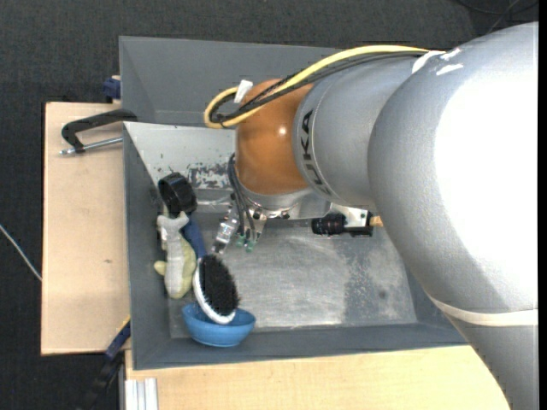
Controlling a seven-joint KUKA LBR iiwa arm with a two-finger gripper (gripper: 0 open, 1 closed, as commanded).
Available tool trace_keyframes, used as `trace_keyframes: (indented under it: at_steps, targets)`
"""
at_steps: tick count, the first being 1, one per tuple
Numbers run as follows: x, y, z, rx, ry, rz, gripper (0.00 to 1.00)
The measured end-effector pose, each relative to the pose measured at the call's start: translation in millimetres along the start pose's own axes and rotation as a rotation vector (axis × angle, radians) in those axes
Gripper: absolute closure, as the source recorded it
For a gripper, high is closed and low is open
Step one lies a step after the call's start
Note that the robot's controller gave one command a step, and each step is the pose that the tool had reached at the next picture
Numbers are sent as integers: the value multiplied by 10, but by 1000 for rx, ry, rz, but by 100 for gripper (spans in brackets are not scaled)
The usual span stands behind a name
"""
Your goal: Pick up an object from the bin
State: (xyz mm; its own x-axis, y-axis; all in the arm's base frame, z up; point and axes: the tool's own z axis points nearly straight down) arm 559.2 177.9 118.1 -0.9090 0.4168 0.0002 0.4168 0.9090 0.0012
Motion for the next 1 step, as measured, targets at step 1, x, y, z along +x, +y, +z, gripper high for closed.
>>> trace_keyframes:
  at_steps: [1]
  targets:
    - [-19,10,-9,-4,-7,-1,0]
